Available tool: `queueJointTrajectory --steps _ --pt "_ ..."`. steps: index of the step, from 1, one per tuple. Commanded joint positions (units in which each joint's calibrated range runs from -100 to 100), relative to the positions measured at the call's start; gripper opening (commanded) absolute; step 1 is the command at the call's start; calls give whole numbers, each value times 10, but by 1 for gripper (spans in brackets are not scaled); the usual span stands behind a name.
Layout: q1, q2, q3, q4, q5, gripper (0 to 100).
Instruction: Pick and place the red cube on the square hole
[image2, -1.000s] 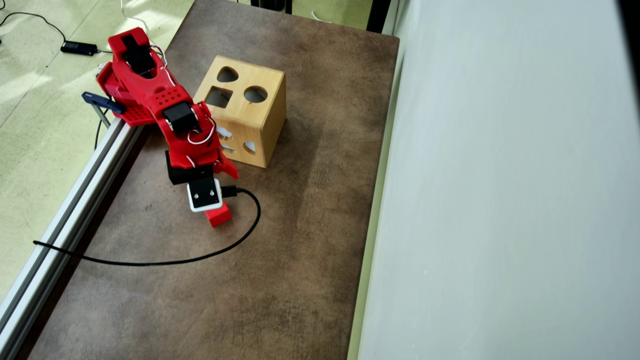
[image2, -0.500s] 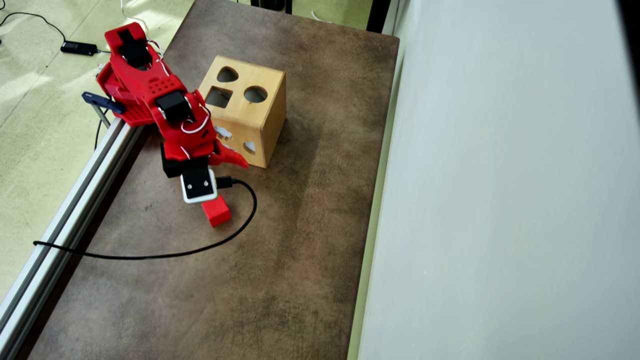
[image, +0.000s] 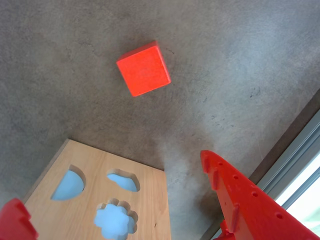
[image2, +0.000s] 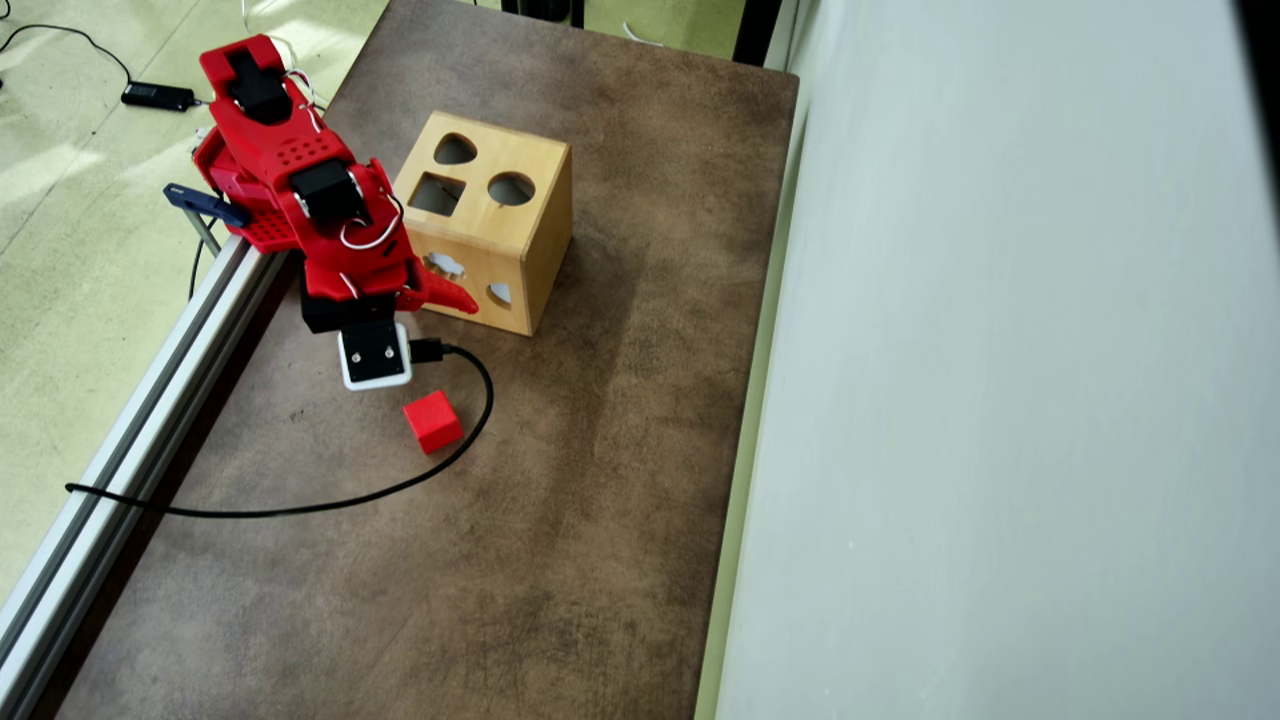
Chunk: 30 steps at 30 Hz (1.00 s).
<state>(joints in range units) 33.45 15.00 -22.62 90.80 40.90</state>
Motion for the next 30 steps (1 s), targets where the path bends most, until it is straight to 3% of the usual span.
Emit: queueJointTrajectory --steps 1,30 --pt "-2 -41 -26 2 0 51" --pt "-37 120 -24 -93 21 51"
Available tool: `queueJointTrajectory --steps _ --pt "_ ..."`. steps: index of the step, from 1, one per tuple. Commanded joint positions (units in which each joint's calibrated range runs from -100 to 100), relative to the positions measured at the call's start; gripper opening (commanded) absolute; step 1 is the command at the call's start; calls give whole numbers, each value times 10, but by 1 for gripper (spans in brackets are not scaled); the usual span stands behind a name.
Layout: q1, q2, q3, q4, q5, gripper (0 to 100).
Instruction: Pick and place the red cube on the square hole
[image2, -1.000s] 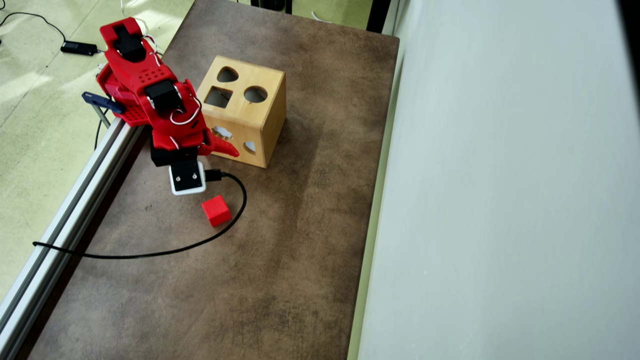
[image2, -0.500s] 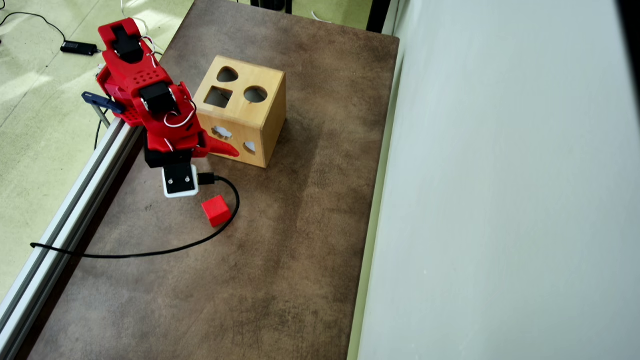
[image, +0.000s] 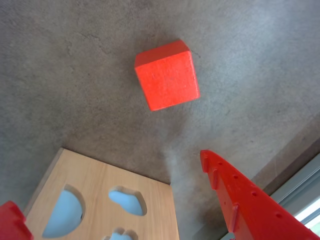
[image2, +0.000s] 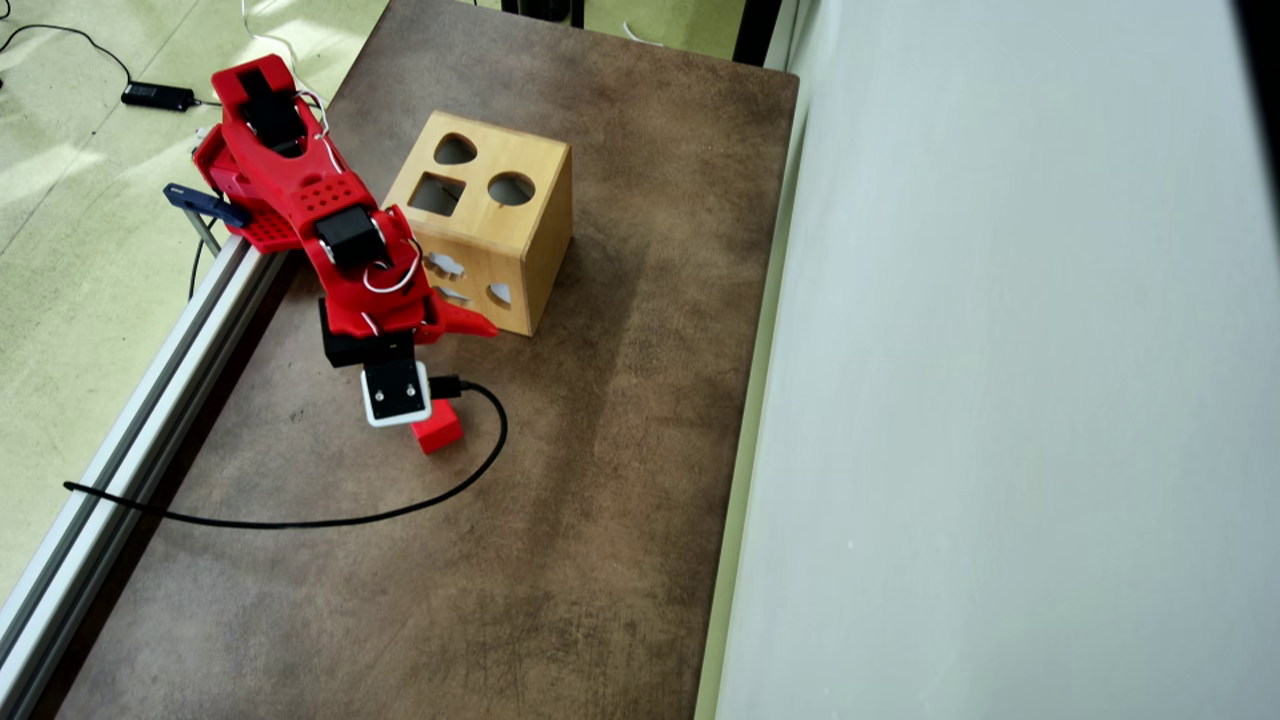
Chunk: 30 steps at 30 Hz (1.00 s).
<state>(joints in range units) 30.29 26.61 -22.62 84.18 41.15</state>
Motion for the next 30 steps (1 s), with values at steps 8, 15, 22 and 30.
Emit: queueJointTrajectory --steps 8,15,22,30 --pt "3 21 -16 -88 63 51" --pt "21 65 -23 -90 82 51" --pt "28 98 -24 -108 85 51" --pt "29 118 -20 -137 88 51"
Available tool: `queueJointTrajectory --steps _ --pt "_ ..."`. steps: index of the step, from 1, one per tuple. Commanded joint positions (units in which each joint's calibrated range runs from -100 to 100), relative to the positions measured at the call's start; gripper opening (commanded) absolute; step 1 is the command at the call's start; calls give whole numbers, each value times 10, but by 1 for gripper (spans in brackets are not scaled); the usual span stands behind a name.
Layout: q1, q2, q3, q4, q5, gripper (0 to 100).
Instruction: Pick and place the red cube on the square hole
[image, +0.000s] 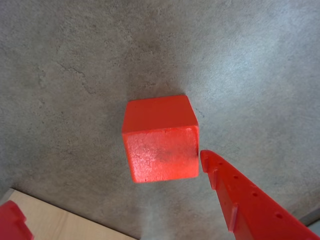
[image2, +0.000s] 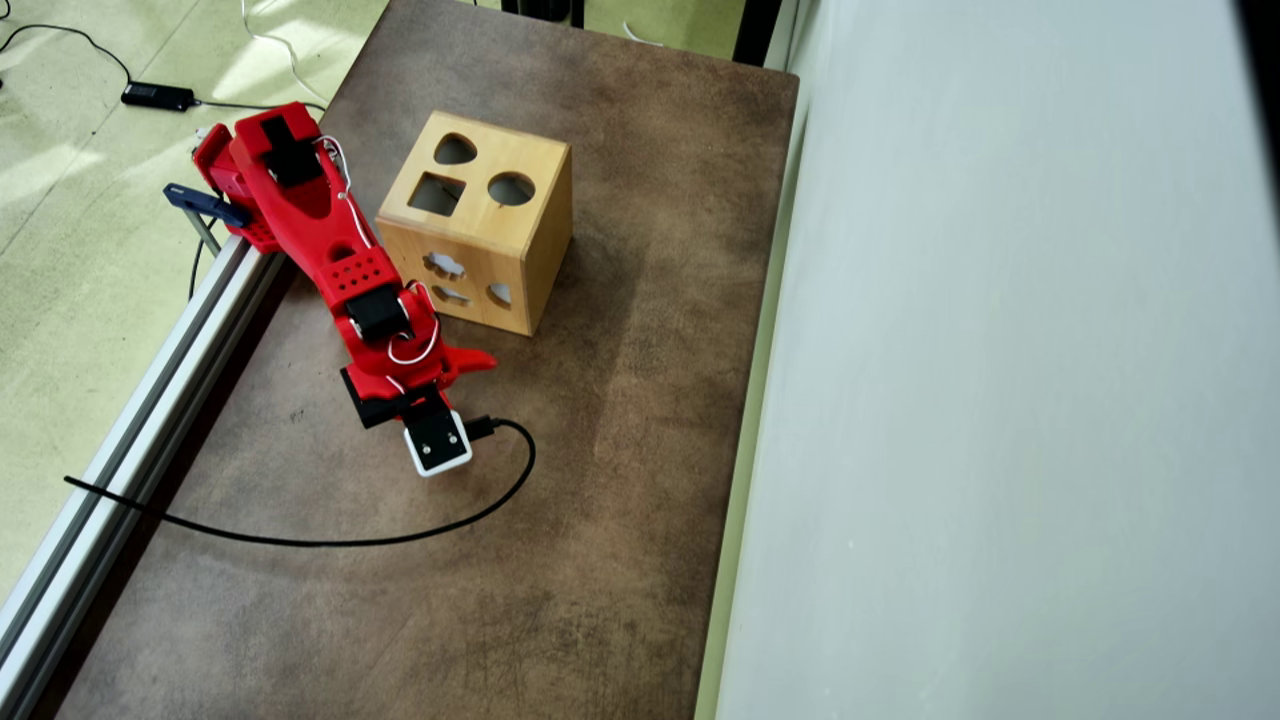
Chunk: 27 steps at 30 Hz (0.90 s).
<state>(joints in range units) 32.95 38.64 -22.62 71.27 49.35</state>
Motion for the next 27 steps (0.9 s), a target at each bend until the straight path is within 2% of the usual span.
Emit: queueJointTrajectory --steps 1,15,21,27 --pt "3 0 -20 -8 7 51" --pt "3 28 -25 -11 9 51" --pt "3 42 -25 -60 9 51" --pt "3 44 -20 -65 9 51"
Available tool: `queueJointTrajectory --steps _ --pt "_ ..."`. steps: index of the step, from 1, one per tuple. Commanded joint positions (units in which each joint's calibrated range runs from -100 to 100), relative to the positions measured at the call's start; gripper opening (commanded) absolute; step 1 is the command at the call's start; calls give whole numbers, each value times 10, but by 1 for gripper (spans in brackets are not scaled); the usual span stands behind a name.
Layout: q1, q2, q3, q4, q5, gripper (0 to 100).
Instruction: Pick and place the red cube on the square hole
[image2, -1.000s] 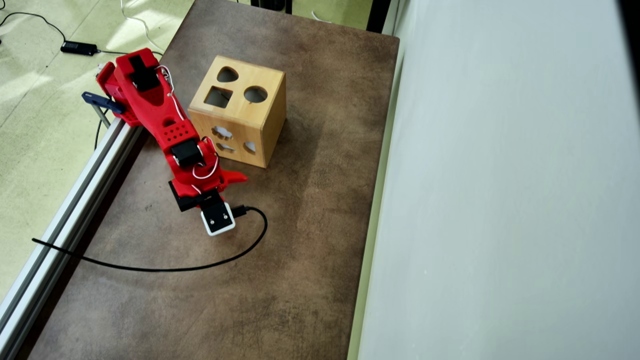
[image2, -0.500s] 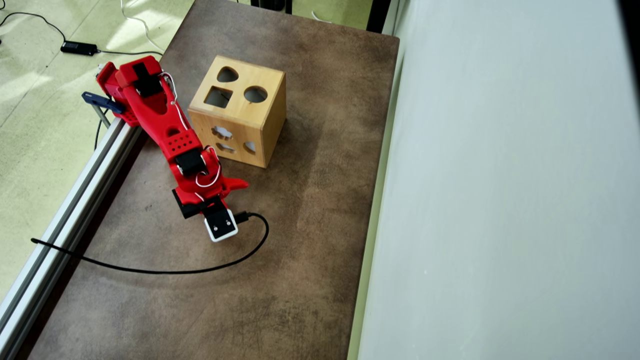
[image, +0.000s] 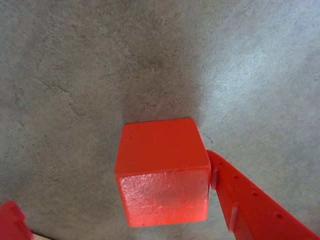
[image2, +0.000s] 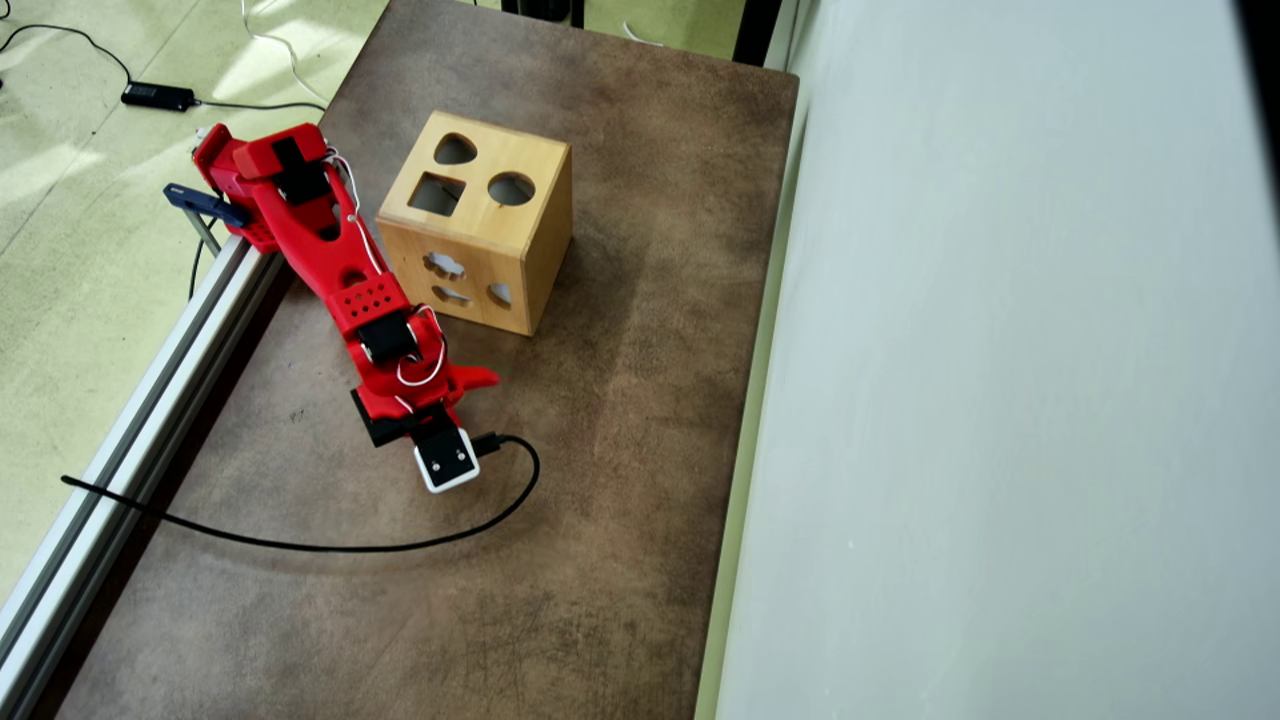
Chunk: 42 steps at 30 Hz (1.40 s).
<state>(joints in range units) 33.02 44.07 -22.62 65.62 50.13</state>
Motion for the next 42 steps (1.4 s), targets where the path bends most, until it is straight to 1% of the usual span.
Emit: queueJointTrajectory --steps 1,5,13,18,42 --pt "2 -11 -20 -8 1 51" --pt "2 -11 -17 -8 1 50" --pt "2 -11 -18 -8 -1 39" --pt "2 -11 -18 -8 -2 35" --pt "-3 -11 -19 -9 -2 35"
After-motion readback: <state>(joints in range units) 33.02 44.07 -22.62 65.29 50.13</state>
